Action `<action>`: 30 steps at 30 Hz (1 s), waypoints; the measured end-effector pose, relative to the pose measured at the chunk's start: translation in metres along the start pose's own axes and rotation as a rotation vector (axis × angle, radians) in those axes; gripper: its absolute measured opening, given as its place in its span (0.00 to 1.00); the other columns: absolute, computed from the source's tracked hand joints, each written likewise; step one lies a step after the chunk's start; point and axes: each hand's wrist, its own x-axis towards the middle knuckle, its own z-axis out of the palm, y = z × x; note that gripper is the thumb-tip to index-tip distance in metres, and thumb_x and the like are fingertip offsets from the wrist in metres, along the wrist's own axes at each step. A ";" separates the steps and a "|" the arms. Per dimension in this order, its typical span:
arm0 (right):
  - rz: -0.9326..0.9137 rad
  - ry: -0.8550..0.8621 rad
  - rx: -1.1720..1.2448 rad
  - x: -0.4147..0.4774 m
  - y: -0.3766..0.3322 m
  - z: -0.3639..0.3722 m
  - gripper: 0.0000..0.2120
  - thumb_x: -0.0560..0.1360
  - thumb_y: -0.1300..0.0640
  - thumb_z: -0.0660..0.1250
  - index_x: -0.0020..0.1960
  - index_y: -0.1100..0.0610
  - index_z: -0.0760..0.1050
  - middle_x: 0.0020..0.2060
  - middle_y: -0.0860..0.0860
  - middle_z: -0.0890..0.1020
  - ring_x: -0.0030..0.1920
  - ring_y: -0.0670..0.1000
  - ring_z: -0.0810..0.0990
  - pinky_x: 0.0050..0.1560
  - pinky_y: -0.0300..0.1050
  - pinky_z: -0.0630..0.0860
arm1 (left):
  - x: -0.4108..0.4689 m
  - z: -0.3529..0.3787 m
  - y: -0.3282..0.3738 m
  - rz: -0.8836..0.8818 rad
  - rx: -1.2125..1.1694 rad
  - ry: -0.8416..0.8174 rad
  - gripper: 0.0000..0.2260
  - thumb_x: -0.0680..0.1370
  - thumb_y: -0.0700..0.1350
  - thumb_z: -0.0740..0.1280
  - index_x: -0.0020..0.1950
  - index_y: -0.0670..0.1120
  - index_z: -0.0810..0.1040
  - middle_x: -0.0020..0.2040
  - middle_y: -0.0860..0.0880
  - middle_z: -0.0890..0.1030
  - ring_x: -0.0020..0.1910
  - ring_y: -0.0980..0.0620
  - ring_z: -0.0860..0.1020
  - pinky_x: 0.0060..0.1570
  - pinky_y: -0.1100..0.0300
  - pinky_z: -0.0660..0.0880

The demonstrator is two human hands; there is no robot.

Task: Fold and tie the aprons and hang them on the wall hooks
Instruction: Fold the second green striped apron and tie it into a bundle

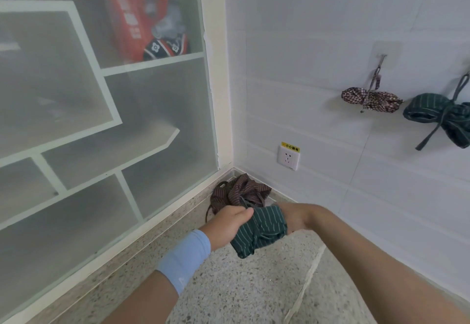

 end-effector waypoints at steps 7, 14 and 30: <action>0.292 -0.142 0.488 0.014 0.008 -0.015 0.16 0.78 0.75 0.50 0.41 0.60 0.70 0.23 0.48 0.67 0.22 0.43 0.60 0.23 0.35 0.56 | -0.008 -0.001 -0.001 0.065 0.342 -0.012 0.19 0.84 0.55 0.55 0.40 0.44 0.69 0.41 0.49 0.70 0.39 0.52 0.70 0.45 0.56 0.69; 0.235 -0.156 0.245 0.018 -0.019 -0.020 0.09 0.80 0.52 0.62 0.44 0.53 0.77 0.30 0.48 0.66 0.28 0.47 0.59 0.28 0.39 0.56 | -0.008 -0.001 -0.001 0.083 0.621 -0.075 0.20 0.84 0.54 0.54 0.45 0.42 0.76 0.48 0.48 0.72 0.44 0.52 0.71 0.53 0.54 0.70; 0.018 0.621 -0.770 0.029 -0.096 0.031 0.10 0.77 0.64 0.60 0.58 0.60 0.70 0.53 0.57 0.80 0.51 0.59 0.82 0.38 0.47 0.67 | 0.023 0.014 -0.016 -0.262 -0.137 0.577 0.18 0.83 0.49 0.55 0.36 0.47 0.73 0.39 0.45 0.79 0.37 0.47 0.75 0.37 0.55 0.69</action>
